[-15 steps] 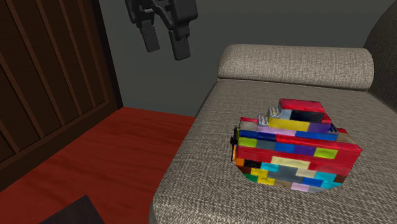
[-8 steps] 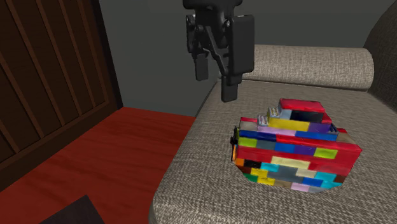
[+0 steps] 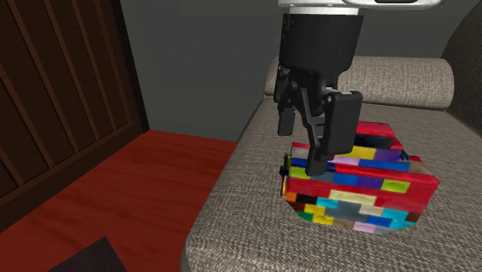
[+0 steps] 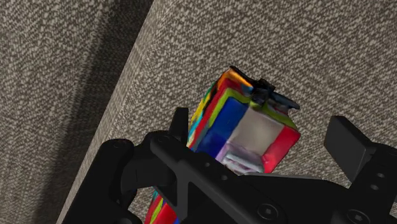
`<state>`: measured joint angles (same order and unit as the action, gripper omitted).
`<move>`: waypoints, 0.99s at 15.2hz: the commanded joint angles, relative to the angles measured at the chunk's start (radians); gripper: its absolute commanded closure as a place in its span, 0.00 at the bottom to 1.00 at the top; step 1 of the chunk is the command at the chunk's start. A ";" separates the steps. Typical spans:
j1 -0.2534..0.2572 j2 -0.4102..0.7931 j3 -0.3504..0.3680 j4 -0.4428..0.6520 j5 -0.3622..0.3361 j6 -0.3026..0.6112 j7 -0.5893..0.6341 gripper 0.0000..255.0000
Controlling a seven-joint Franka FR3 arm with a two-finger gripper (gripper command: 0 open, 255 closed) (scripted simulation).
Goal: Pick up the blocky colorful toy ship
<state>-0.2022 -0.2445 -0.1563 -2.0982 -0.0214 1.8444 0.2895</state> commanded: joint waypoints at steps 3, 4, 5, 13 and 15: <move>-0.002 0.010 -0.003 -0.044 0.001 0.053 -0.001 0.00; -0.002 0.012 -0.003 -0.056 0.001 0.067 -0.001 0.00; -0.002 0.013 -0.004 -0.062 0.001 0.075 -0.001 0.00; -0.002 0.013 -0.004 -0.063 0.001 0.075 -0.002 1.00; -0.002 0.013 -0.004 -0.062 0.001 0.075 -0.002 1.00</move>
<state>-0.2044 -0.2327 -0.1602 -2.1598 -0.0202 1.9183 0.2877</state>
